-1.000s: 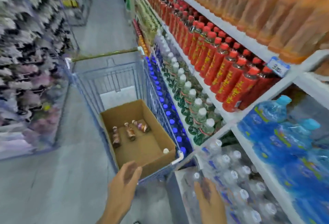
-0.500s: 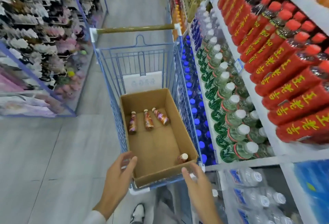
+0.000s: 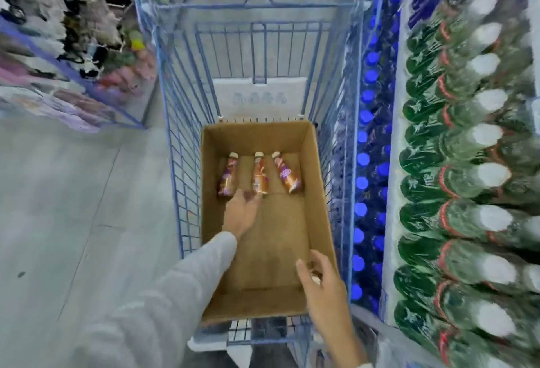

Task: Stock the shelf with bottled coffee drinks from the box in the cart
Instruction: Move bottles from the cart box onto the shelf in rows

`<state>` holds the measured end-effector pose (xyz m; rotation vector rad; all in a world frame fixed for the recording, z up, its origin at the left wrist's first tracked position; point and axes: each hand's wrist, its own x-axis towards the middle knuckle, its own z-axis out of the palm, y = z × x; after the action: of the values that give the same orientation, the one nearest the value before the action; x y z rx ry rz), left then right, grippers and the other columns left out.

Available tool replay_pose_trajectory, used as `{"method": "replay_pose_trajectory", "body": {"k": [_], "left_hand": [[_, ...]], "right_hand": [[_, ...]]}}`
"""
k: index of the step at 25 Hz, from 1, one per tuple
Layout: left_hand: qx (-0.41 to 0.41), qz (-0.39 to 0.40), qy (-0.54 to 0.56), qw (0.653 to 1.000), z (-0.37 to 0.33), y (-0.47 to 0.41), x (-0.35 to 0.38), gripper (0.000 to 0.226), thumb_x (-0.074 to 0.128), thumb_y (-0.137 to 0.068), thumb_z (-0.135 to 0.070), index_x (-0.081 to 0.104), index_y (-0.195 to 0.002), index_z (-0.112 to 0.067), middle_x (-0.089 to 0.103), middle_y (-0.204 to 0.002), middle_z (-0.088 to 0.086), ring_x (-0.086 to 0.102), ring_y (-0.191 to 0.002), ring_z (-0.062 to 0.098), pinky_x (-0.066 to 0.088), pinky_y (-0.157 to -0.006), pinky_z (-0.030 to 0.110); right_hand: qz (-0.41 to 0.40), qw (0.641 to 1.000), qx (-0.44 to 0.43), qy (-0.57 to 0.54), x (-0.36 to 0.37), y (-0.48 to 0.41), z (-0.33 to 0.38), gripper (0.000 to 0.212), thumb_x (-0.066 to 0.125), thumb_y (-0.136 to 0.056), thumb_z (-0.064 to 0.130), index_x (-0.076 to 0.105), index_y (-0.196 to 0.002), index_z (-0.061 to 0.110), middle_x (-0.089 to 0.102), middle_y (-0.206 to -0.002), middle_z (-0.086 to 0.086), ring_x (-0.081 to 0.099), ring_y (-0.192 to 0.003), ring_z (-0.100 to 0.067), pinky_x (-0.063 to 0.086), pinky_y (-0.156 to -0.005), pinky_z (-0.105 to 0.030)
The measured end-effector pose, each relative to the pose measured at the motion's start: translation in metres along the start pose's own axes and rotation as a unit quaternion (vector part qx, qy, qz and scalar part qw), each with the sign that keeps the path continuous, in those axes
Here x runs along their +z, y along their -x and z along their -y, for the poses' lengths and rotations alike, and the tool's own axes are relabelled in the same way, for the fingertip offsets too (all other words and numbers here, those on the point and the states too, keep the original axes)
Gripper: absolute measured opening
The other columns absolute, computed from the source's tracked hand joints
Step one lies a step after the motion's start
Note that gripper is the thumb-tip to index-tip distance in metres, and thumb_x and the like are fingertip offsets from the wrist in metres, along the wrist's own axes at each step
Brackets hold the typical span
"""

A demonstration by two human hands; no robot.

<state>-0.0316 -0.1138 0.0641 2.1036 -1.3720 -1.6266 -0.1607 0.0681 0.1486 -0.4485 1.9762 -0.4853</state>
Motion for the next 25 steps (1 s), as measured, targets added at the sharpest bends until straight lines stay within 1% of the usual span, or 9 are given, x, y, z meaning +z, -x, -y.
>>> {"method": "replay_pose_trajectory", "body": {"k": [3,6,9,11,14,16,18,21,25], "left_hand": [[-0.072,-0.009,-0.026,0.997,0.008,-0.079,0.045,0.055,0.056,-0.102,-0.042,0.05,-0.143,-0.004,0.057,-0.143,0.02,0.054,-0.132,0.039,0.041,-0.111,0.043],[-0.118,-0.014,-0.084,0.989,0.028,-0.137,0.076,0.063,0.059,-0.099,-0.048,0.048,-0.145,-0.006,0.057,-0.143,0.021,0.056,-0.128,0.04,0.045,-0.11,0.047],[-0.128,-0.002,-0.117,0.985,0.053,-0.173,0.092,0.067,0.066,-0.094,-0.053,0.054,-0.14,-0.006,0.062,-0.135,0.018,0.061,-0.122,0.038,0.049,-0.104,0.046],[-0.117,0.003,-0.07,0.991,0.058,-0.179,0.092,0.053,0.071,-0.093,-0.044,0.064,-0.128,-0.004,0.069,-0.121,0.017,0.066,-0.113,0.035,0.053,-0.096,0.042],[-0.129,0.015,0.074,0.989,0.056,-0.148,0.067,0.035,0.075,-0.091,-0.036,0.071,-0.109,-0.006,0.073,-0.104,0.011,0.07,-0.101,0.03,0.055,-0.089,0.039],[-0.144,0.034,0.186,0.971,0.06,-0.105,0.044,0.04,0.077,-0.09,-0.03,0.069,-0.119,-0.004,0.076,-0.108,0.013,0.072,-0.105,0.032,0.057,-0.096,0.045],[-0.154,0.055,0.282,0.945,0.062,-0.057,0.014,0.046,0.081,-0.085,-0.032,0.068,-0.124,-0.01,0.079,-0.107,0.009,0.075,-0.102,0.027,0.062,-0.086,0.04],[-0.155,0.063,0.291,0.942,0.069,0.002,-0.023,0.068,0.087,-0.064,-0.054,0.069,-0.119,-0.019,0.079,-0.108,0.002,0.076,-0.101,0.018,0.06,-0.082,0.031],[-0.189,0.025,0.315,0.93,0.09,0.036,-0.048,0.081,0.092,-0.045,-0.055,0.07,-0.115,-0.021,0.078,-0.105,-0.001,0.076,-0.099,0.02,0.063,-0.079,0.034]], "right_hand": [[-0.018,0.999,0.026,-0.037,0.004,-0.025,-0.012,0.04,0.067,-0.095,0.042,0.057,-0.132,0.033,0.068,-0.123,0.007,0.063,-0.116,-0.016,0.045,-0.109,-0.043],[-0.051,0.995,0.056,-0.07,0.009,-0.044,-0.024,0.031,0.074,-0.091,0.028,0.065,-0.12,0.029,0.073,-0.113,0.01,0.066,-0.114,-0.018,0.048,-0.107,-0.043],[-0.034,0.995,0.079,-0.046,0.014,-0.068,-0.025,0.033,0.073,-0.09,0.038,0.062,-0.122,0.036,0.07,-0.11,0.018,0.065,-0.11,-0.011,0.05,-0.104,-0.041],[0.008,0.998,0.054,0.01,0.014,-0.087,-0.014,0.043,0.064,-0.092,0.051,0.056,-0.132,0.038,0.066,-0.122,0.015,0.062,-0.111,-0.009,0.049,-0.105,-0.041],[0.034,0.996,0.014,0.078,0.019,-0.123,0.016,0.057,0.054,-0.095,0.061,0.046,-0.146,0.037,0.052,-0.142,0.018,0.05,-0.128,-0.004,0.044,-0.111,-0.037],[0.028,0.994,-0.018,0.107,0.028,-0.156,0.038,0.059,0.053,-0.097,0.058,0.043,-0.149,0.032,0.05,-0.147,0.012,0.05,-0.131,-0.01,0.045,-0.11,-0.042],[0.015,0.993,-0.036,0.115,0.043,-0.2,0.06,0.055,0.057,-0.098,0.047,0.046,-0.146,0.025,0.055,-0.143,0.001,0.055,-0.127,-0.02,0.048,-0.106,-0.045],[0.005,0.985,-0.046,0.166,0.071,-0.267,0.08,0.053,0.062,-0.093,0.027,0.047,-0.142,0.013,0.056,-0.131,-0.01,0.057,-0.117,-0.029,0.05,-0.098,-0.043],[-0.018,0.952,-0.035,0.305,0.106,-0.335,0.072,0.062,0.062,-0.094,0.019,0.033,-0.146,0.002,0.044,-0.143,-0.02,0.046,-0.131,-0.039,0.041,-0.106,-0.045]]}}
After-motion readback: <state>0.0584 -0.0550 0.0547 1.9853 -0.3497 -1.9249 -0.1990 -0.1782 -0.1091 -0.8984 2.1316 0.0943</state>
